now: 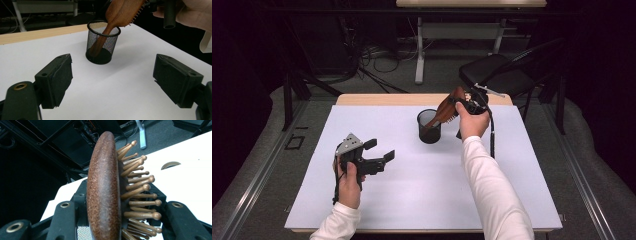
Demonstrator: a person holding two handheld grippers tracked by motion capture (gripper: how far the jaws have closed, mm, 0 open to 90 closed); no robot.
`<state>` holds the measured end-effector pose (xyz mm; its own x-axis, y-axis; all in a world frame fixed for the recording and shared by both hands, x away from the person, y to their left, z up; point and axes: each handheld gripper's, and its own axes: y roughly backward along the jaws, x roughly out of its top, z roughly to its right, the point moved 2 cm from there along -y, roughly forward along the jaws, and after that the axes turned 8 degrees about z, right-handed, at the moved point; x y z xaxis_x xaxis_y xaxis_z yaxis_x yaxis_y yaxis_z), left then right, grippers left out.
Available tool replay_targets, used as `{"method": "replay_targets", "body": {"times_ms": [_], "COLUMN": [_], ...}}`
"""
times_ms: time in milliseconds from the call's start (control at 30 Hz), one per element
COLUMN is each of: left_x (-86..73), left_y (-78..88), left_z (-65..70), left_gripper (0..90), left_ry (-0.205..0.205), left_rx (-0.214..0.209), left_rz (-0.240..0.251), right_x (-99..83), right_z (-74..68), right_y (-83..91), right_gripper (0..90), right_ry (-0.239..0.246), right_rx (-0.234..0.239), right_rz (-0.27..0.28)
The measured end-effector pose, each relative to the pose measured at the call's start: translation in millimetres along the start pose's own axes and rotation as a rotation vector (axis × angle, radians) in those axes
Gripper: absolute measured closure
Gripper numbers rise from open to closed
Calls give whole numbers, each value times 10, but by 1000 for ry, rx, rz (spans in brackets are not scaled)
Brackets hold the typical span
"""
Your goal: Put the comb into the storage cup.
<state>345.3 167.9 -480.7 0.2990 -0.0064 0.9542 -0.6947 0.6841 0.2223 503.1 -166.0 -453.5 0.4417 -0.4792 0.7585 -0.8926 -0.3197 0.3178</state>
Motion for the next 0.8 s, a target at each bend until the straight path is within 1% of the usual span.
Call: {"method": "replay_targets", "body": {"times_ms": [67,133,300,400,433,533,633,700,800], "left_x": [-1,-2,-1,-3,-5,-9,-12,-12,-11], "left_y": [-2,-3,-1,-2,-3,-6,-8,-8,-7], "left_z": [0,-1,-4,-8,-10,-13,-16,-18,-20], "left_gripper": [160,160,160,160,160,160,160,160,160], "left_ry": [0,-1,1,2,2,3,3,4,4], "left_rx": [0,0,1,3,3,3,2,0,1], "left_rz": [-1,-1,0,0,-1,-3,-5,-4,-3], "right_x": [-6,-13,-30,-33,-33,-31,-28,-27,-23], "right_z": [-2,-4,13,24,24,26,35,37,41], "right_y": [-5,-5,-19,-19,-26,-19,-23,-29,-24], "right_gripper": [492,492,492,491,491,491,489,489,489], "right_ry": [-1,-6,1,-7,-13,-18,-13,-20,-23], "right_rx": [3,-2,-6,-4,-4,-6,-4,-4,-4], "right_rz": [4,-6,-9,-12,-4,-16,-14,-10,-18]}}
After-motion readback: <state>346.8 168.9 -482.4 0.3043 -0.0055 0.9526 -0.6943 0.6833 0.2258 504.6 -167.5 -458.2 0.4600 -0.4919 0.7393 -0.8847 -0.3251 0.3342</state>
